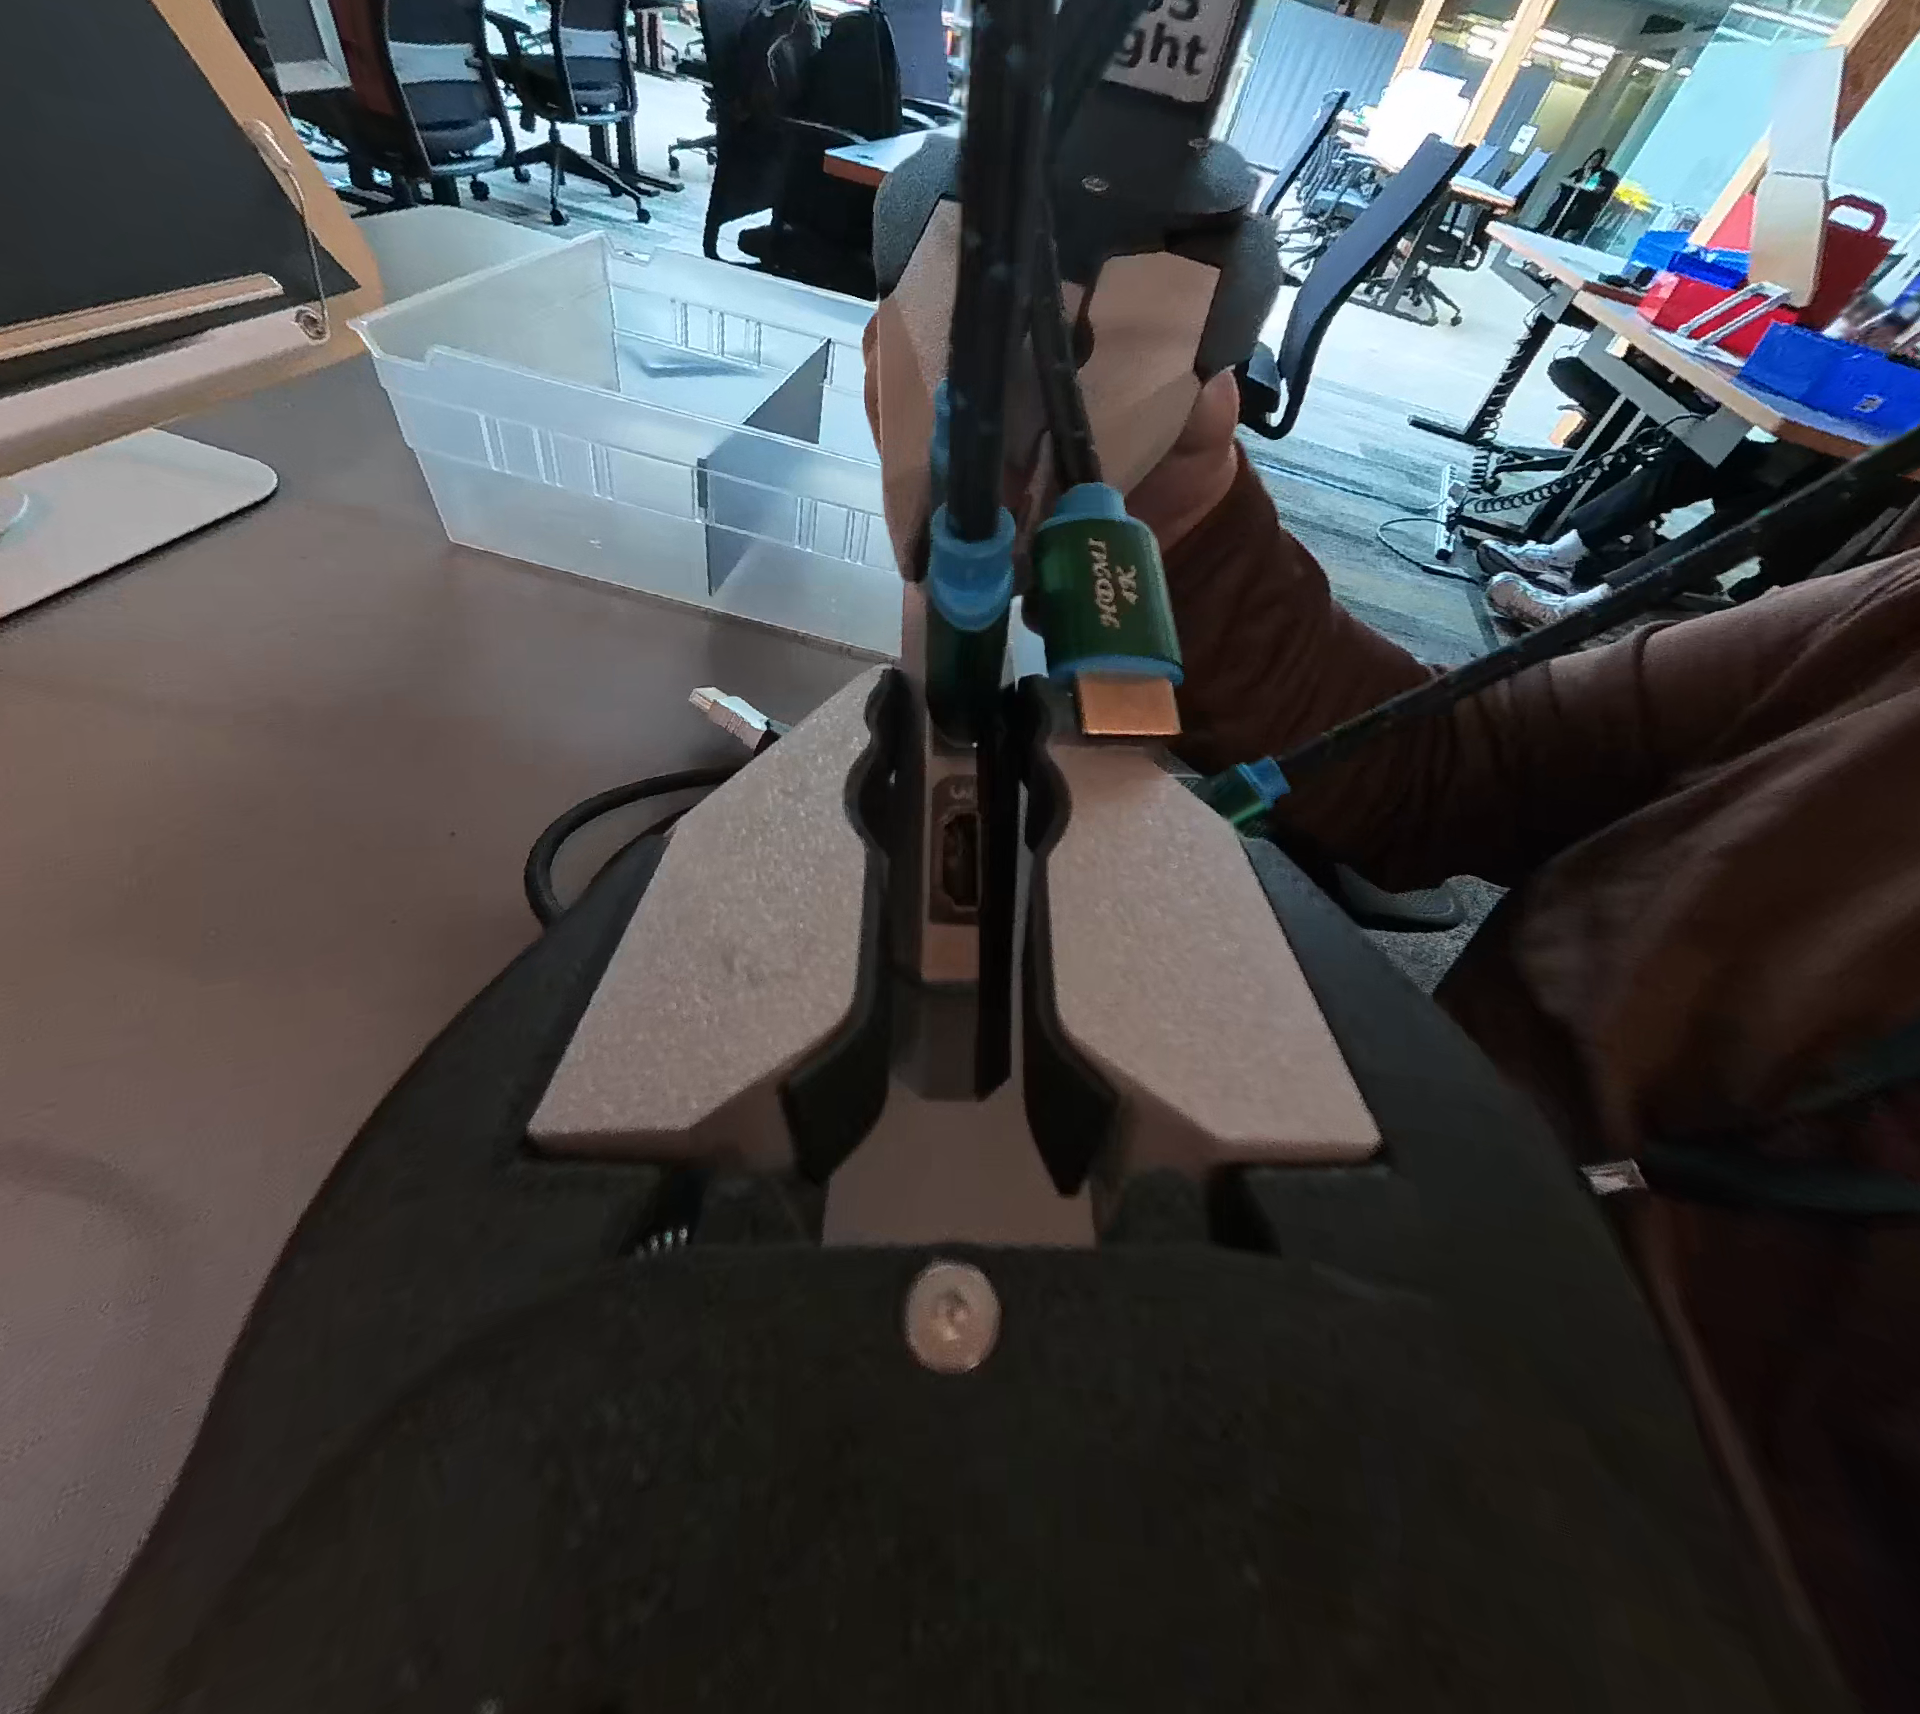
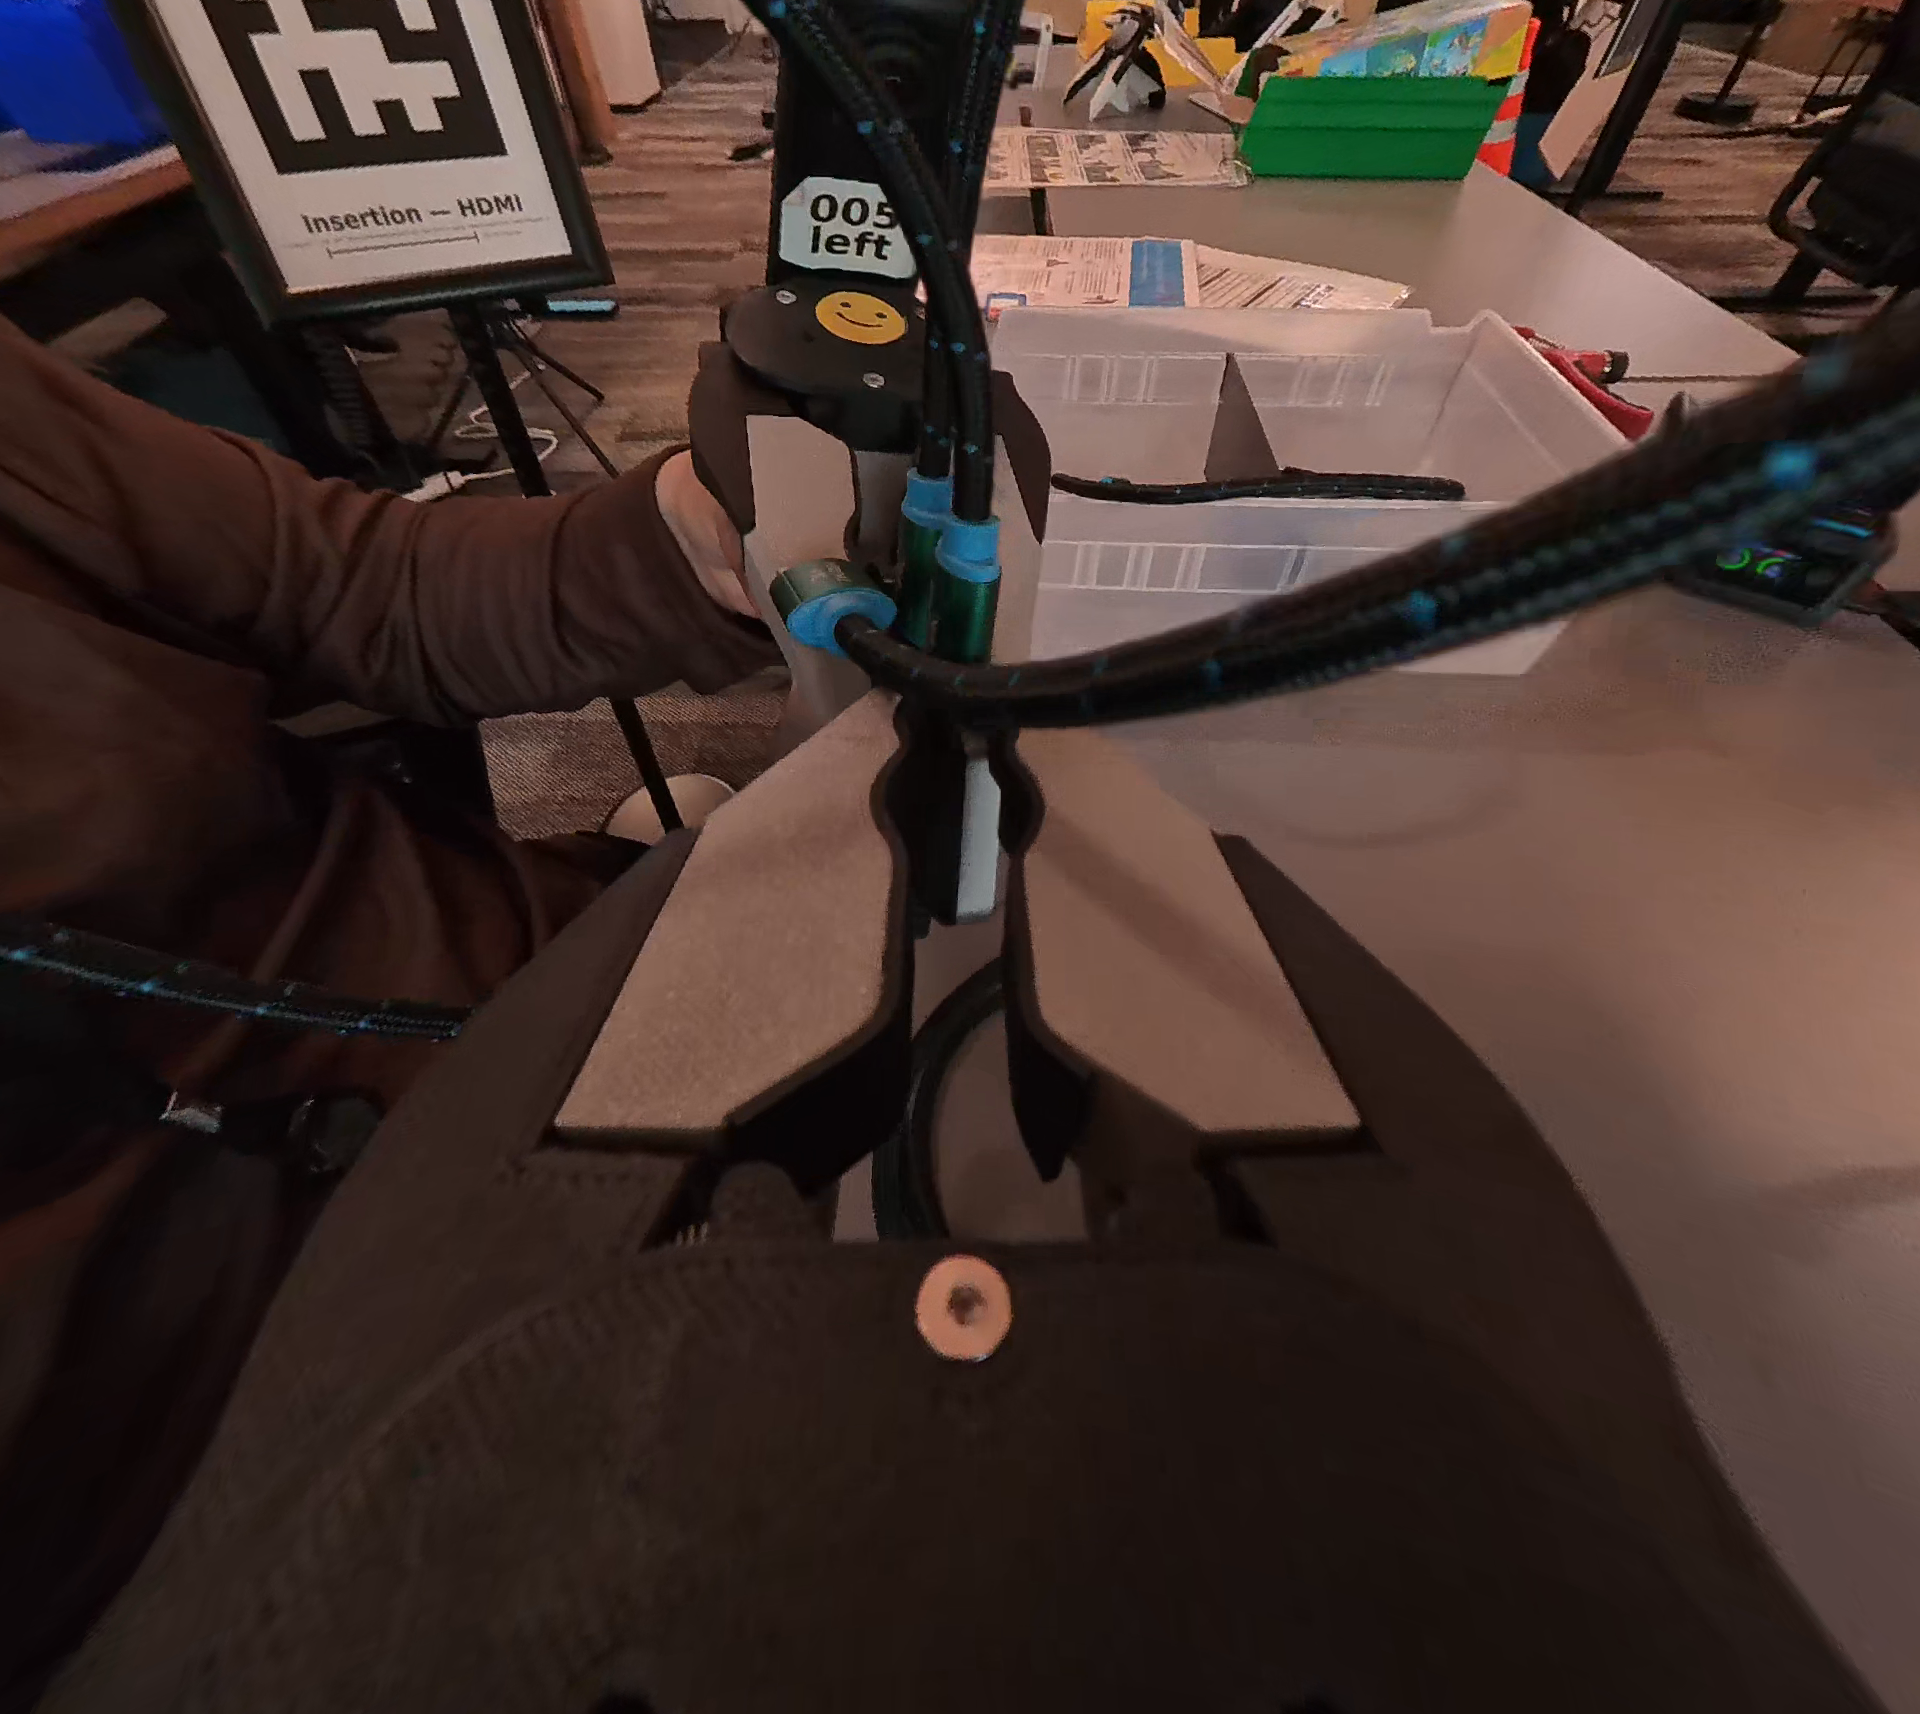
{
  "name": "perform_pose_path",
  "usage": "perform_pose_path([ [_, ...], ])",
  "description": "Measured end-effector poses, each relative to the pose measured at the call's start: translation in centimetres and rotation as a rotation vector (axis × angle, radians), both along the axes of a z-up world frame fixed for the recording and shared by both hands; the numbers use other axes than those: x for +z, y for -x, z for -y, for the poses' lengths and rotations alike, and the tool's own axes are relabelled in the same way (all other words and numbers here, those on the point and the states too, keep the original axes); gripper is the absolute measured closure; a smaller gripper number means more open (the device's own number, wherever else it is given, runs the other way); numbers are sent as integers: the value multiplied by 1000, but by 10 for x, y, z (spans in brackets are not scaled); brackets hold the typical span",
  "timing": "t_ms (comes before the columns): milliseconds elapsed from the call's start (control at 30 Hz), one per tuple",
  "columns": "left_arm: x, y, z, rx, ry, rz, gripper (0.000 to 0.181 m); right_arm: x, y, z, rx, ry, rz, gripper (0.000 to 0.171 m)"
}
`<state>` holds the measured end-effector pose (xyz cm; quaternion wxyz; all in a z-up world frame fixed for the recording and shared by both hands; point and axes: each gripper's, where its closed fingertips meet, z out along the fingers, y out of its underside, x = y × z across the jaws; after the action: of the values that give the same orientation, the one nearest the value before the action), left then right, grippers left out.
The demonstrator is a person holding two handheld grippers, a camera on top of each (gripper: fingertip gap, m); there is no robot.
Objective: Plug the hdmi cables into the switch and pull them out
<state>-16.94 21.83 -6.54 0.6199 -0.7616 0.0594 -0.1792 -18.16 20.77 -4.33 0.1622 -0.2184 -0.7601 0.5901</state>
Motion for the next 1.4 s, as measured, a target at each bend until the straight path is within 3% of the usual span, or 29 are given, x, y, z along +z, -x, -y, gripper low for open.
perform_pose_path([
  [300, -4, 13, 0, 27, 4, 64, 161, -4, 15, 1, -6, 71, -3, 164],
  [467, -4, 21, -3, 90, -27, 79, 162, 7, 26, 2, -16, 281, 3, 165],
  [600, -29, 6, -19, 67, 52, 31, 162, 24, 34, -2, -76, 399, -41, 164],
  [700, -11, 10, -18, 82, -17, 41, 161, 28, 37, -26, -188, 371, -46, 164],
  [900, 32, 31, 3, 203, -158, -91, 162, 40, 27, -113, -592, 66, -170, 164],
  [1067, 49, 56, 17, 409, -197, -249, 162, 67, -5, -165, -782, -23, -292, 165],
  [1133, 59, 71, 28, 514, -220, -287, 162, 83, -23, -165, -742, 20, -338, 165],
  [1233, 60, 90, 41, 598, -180, -321, 162, 94, -61, -118, -406, 12, -417, 168],
  [1400, 63, 90, 46, 607, -185, -306, 162, 53, -42, -97, -377, -187, -292, 171],
])
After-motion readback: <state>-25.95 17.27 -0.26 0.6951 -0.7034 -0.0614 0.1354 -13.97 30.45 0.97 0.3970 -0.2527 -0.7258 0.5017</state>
